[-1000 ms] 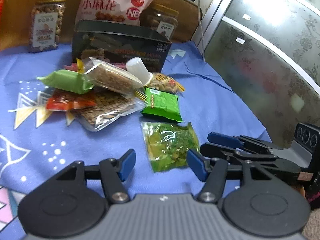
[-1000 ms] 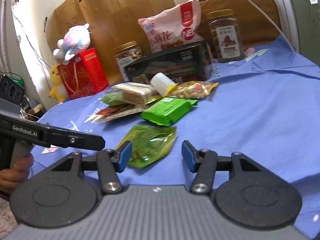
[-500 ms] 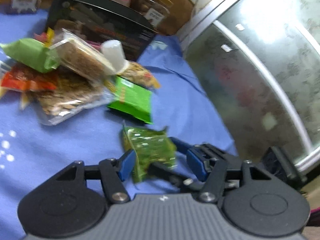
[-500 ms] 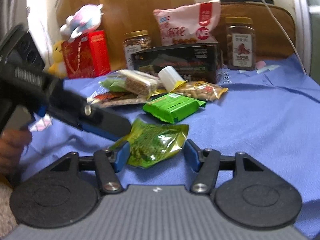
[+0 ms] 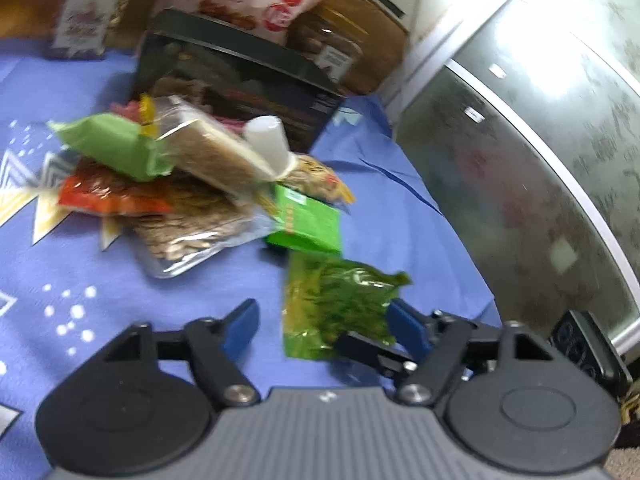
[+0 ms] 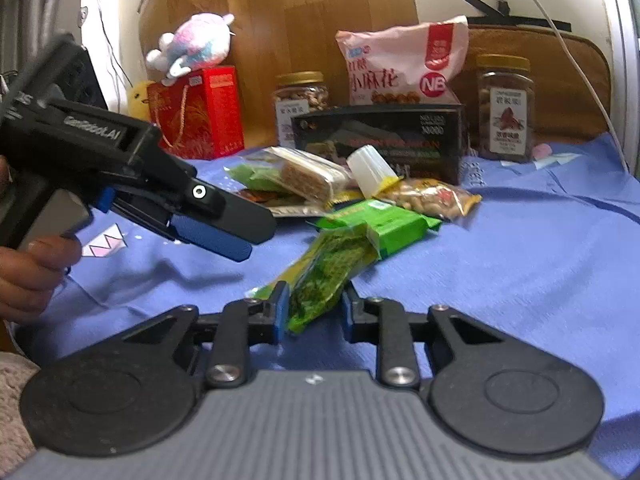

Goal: Organize snacks
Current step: 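Grasp the green pickled-vegetable pouch with the left tool and lift, then carry the green pouch into the dark tin box and open the left tool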

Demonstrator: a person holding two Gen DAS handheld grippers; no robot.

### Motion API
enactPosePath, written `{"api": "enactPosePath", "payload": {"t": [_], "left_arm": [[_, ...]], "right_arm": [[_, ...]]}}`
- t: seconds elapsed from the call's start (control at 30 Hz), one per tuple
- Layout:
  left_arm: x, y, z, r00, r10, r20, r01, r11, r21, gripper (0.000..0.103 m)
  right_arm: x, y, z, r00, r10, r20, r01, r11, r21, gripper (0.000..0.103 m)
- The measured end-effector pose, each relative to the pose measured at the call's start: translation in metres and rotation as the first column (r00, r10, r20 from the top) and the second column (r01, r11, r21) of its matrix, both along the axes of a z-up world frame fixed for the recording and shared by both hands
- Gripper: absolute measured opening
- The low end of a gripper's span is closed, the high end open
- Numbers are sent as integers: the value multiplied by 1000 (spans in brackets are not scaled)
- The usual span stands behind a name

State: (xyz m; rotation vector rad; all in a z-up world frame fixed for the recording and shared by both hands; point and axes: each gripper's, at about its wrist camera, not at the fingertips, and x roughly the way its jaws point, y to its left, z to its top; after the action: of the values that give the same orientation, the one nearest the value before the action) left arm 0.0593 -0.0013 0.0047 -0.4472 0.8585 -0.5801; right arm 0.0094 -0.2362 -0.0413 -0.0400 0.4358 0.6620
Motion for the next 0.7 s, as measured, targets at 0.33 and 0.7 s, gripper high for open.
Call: {"api": "enactPosePath", "payload": {"t": [0.33, 0.7], "left_arm": [[9, -17, -9, 996, -83, -23, 81, 993, -89, 79], [30, -3, 47, 992, -44, 121, 57, 993, -104, 62]], "right_arm": [[31, -37, 3, 953, 171, -248, -67, 923, 378, 16], [65, -15, 57, 948, 275, -159, -187, 887, 422, 16]]}}
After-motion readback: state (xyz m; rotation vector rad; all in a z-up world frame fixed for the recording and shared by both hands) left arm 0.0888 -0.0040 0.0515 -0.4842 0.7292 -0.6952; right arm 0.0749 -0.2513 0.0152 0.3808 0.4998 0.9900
